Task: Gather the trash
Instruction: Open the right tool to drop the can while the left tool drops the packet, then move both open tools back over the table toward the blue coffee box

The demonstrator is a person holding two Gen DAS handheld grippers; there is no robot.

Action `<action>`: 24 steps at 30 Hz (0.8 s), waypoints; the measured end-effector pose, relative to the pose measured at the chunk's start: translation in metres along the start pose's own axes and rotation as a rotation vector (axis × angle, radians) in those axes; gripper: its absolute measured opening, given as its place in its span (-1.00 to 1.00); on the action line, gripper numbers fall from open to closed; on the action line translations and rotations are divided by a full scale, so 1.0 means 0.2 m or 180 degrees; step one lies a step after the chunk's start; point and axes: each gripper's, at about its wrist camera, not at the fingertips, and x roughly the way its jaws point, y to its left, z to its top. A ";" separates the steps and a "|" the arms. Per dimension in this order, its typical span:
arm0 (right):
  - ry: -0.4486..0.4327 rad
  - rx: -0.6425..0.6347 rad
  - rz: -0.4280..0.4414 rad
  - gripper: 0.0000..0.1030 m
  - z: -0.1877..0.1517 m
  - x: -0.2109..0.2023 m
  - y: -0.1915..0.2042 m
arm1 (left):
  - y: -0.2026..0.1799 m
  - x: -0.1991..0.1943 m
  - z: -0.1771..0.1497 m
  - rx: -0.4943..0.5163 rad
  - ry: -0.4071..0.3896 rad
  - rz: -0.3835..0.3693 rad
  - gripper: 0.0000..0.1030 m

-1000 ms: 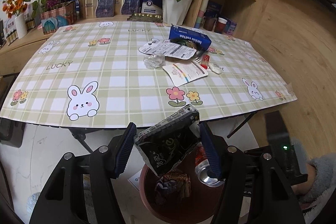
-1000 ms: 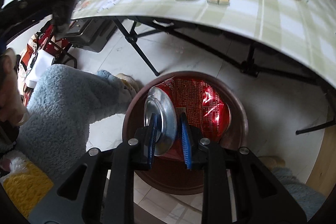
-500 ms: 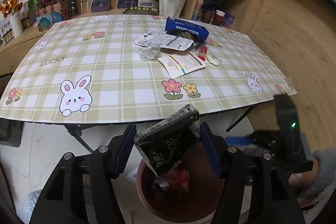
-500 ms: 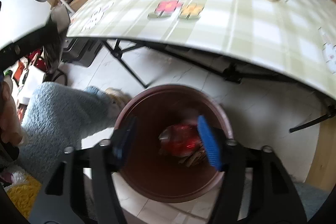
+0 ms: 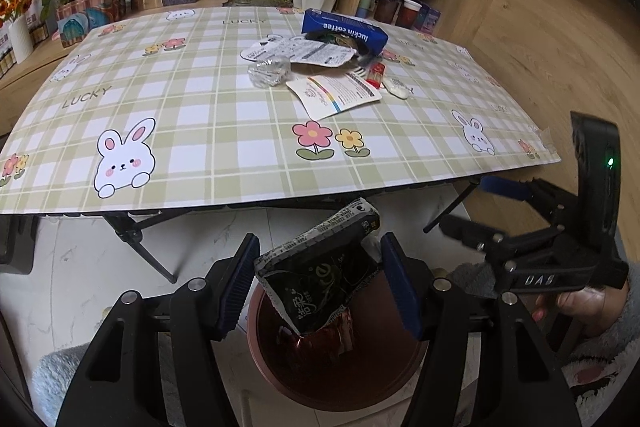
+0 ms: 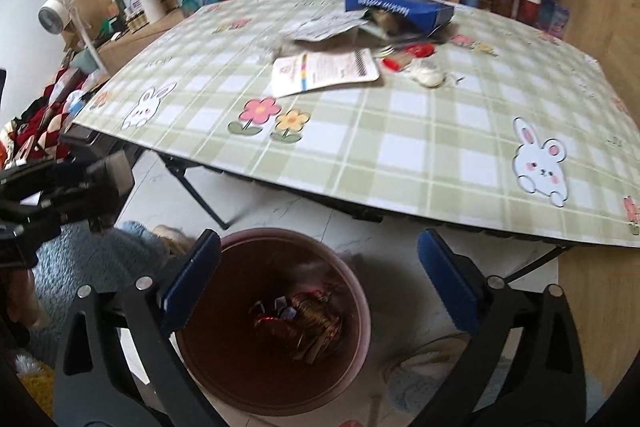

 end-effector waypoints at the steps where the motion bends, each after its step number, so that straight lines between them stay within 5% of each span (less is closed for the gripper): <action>1: -0.0017 0.0014 -0.0015 0.88 0.00 -0.01 -0.01 | 0.00 0.01 0.00 0.0002 0.0019 -0.0003 0.19; 12: -0.0091 0.0116 -0.0098 0.89 0.00 -0.03 -0.05 | -0.03 0.06 -0.02 0.0016 0.0154 -0.0081 0.38; 16: -0.0092 0.0123 -0.0111 0.89 0.00 -0.03 -0.05 | -0.01 0.05 -0.01 -0.0029 0.0099 -0.0050 0.62; 24: -0.0088 0.0130 -0.0133 0.89 -0.01 -0.03 -0.05 | 0.08 0.01 0.02 -0.0243 -0.0026 0.0033 0.67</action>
